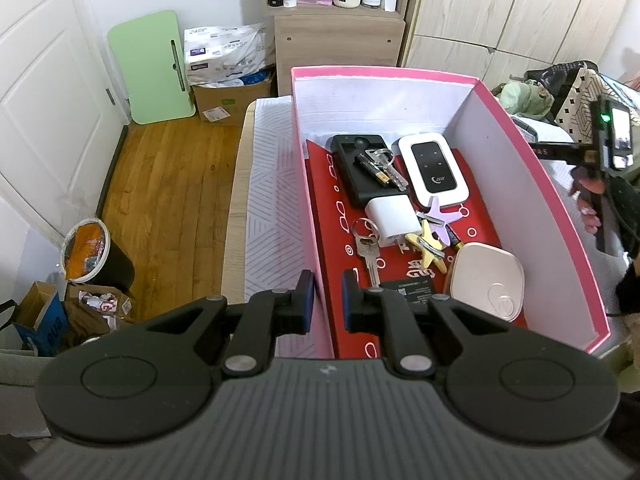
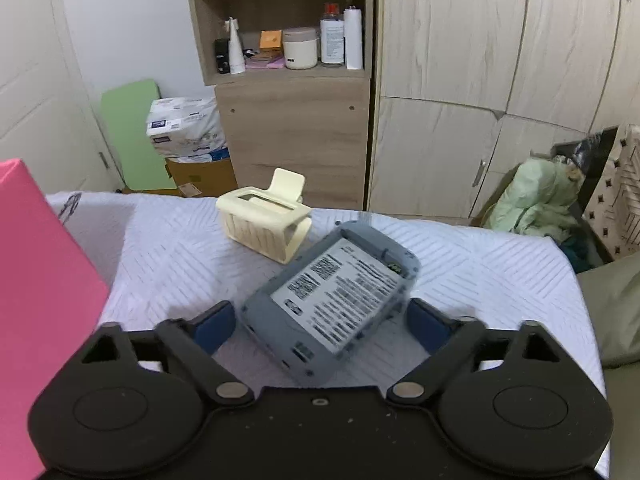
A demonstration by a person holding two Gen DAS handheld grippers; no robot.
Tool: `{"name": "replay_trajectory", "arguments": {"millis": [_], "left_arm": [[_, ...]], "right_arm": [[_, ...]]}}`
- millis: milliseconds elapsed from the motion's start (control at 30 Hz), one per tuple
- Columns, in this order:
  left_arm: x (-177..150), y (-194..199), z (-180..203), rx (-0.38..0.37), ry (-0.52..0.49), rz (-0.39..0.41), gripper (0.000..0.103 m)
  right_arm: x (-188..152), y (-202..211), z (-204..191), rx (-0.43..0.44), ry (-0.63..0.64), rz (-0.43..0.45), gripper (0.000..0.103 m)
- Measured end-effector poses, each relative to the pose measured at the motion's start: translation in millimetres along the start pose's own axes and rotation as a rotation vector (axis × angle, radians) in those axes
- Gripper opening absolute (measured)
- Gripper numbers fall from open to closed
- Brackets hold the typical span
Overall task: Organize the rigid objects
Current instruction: 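Move the right tool to the grey router case and grasp it, then carry the grey case into the box and release it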
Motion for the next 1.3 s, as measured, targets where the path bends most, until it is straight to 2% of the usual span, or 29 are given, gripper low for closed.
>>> {"name": "replay_trajectory", "arguments": {"millis": [100, 233, 300, 333, 400, 467, 533, 667, 700, 767, 800, 833, 1033, 1300], "left_arm": [[0.2, 0.7, -0.6, -0.004, 0.001, 0.002, 0.012], [0.2, 1.1, -1.6, -0.009, 0.007, 0.007, 0.012], [0.0, 1.2, -1.2, -0.011, 0.008, 0.008, 0.012], [0.2, 1.1, -1.0, -0.012, 0.008, 0.008, 0.013], [0.5, 0.9, -1.0, -0.010, 0.006, 0.005, 0.013], [1.1, 0.4, -0.1, -0.008, 0.001, 0.001, 0.013], [1.5, 0.2, 0.4, -0.006, -0.004, -0.003, 0.013], [1.6, 0.0, 0.9, -0.003, -0.007, -0.004, 0.013], [1.4, 0.2, 0.6, -0.002, -0.008, -0.004, 0.013], [1.5, 0.1, 0.5, 0.000, -0.006, -0.003, 0.013], [1.6, 0.1, 0.6, 0.000, -0.004, -0.003, 0.013], [1.0, 0.2, 0.7, 0.001, -0.002, -0.004, 0.013], [0.1, 0.5, 1.5, 0.002, 0.001, -0.002, 0.014], [1.0, -0.2, 1.1, 0.000, 0.000, -0.003, 0.014]], "right_arm": [[-5.5, 10.2, 6.3, 0.022, 0.000, -0.039, 0.073], [-18.4, 27.1, 11.0, 0.078, 0.010, -0.105, 0.072], [-26.9, 33.2, 11.9, 0.042, 0.071, -0.125, 0.072], [-29.8, 35.1, 13.2, 0.002, 0.100, -0.118, 0.080], [-31.3, 36.7, 18.5, -0.056, 0.077, -0.086, 0.089], [-30.9, 32.5, 22.9, -0.005, 0.012, -0.097, 0.089], [-26.4, 28.8, 23.1, 0.017, -0.038, -0.069, 0.091], [-15.1, 14.1, 18.5, -0.008, -0.063, -0.025, 0.092], [-12.3, 10.6, 17.9, -0.018, -0.062, -0.008, 0.091], [-6.4, 6.9, 23.9, -0.037, -0.091, 0.029, 0.083], [-4.1, 8.2, 27.7, -0.041, -0.096, 0.038, 0.069], [-1.9, 10.0, 32.9, -0.048, -0.117, 0.038, 0.065], [-12.2, 33.4, 44.6, 0.103, -0.225, 0.034, 0.065], [-6.7, 98.5, 17.3, 0.182, -0.186, 0.165, 0.065]]}}
Point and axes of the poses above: each gripper's, at about its wrist camera, not at the fingertips, and y roughly against the way its jaws point, z to its right, x to its top, the point moved 5 cm from there along -y, roughly the way its jaws point, and after that the axes turned 15 degrees about -y, right-handed, at the moved point
